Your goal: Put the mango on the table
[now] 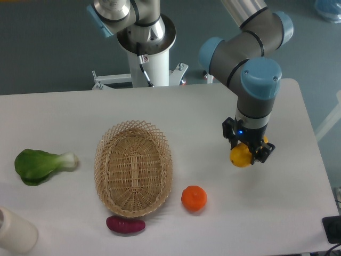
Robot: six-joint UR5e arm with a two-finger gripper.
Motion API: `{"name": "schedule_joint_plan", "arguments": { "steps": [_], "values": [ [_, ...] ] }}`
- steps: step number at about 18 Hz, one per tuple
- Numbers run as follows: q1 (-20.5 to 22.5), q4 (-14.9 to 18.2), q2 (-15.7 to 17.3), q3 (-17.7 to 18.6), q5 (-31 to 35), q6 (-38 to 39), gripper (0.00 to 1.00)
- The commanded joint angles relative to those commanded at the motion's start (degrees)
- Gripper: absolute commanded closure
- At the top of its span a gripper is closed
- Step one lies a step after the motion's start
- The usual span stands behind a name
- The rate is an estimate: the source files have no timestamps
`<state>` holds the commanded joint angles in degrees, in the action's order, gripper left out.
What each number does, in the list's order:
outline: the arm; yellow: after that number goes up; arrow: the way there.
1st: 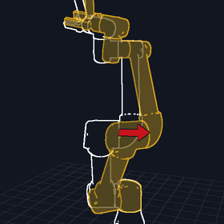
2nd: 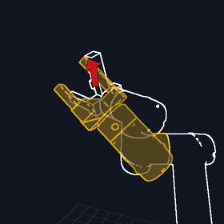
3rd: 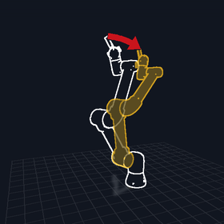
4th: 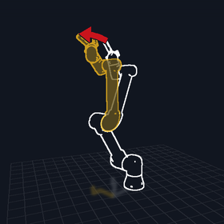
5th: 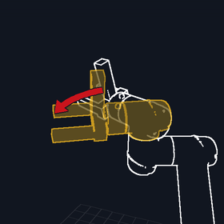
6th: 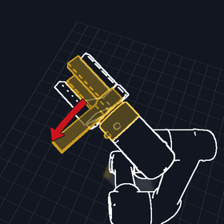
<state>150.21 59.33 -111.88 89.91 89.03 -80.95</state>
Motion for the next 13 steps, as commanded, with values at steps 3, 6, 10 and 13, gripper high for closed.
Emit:
{"name": "schedule_joint_plan", "arguments": {
  "steps": [3,6,10,13],
  "values": [
    [-0.1,0.0,-0.1,0.4,0.0,0.0,0.59],
    [0.2,0.1,0.0,0.5,-0.4,0.0,0.59],
    [0.3,-0.4,0.4,2.5,-0.1,-0.3,0.59],
    [1.3,-1.3,0.7,4.7,-0.3,-1.0,0.59]
  ]
}}
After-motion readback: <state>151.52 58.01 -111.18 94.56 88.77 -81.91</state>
